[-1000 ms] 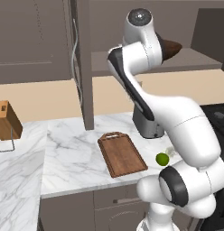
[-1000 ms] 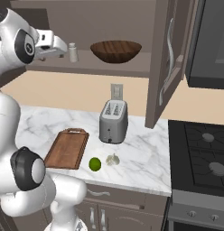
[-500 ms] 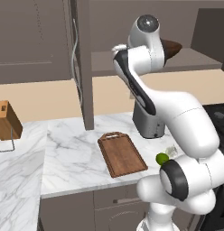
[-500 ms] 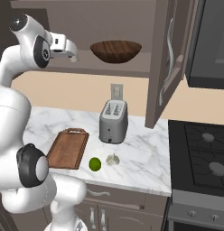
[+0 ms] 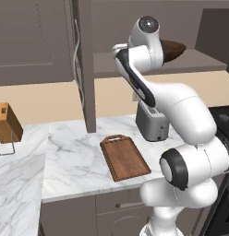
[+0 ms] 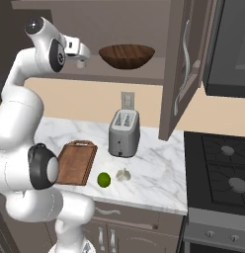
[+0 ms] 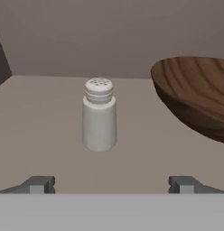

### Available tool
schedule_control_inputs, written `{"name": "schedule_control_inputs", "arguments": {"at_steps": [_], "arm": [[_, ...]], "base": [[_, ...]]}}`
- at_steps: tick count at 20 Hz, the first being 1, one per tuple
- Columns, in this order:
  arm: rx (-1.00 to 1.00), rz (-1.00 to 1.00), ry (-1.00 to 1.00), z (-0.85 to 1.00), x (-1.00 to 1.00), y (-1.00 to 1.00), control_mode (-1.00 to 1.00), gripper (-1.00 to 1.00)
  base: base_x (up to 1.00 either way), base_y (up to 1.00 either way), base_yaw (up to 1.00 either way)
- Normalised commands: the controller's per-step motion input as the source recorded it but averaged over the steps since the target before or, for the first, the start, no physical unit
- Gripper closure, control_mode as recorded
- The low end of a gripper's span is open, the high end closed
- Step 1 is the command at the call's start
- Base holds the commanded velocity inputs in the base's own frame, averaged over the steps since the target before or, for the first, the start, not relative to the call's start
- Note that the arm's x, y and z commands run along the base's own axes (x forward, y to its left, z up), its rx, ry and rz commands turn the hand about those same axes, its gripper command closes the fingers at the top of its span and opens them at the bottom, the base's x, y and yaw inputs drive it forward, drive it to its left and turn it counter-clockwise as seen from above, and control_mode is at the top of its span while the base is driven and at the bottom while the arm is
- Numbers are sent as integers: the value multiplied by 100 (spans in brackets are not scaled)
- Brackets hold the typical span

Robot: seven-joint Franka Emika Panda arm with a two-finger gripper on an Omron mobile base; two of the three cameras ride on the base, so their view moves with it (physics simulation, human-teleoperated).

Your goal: Open the cabinet. Place the bowl and condiment on the counter. Then place the lime and garlic on the cutting board.

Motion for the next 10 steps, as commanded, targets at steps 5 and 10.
{"name": "schedule_control_inputs", "arguments": {"at_steps": [5,10], "arm": [[1,0,0,-2,31,0,-100,-100],[0,0,0,-9,36,0,-100,-100]], "base": [[0,0,0],[0,0,0]]}}
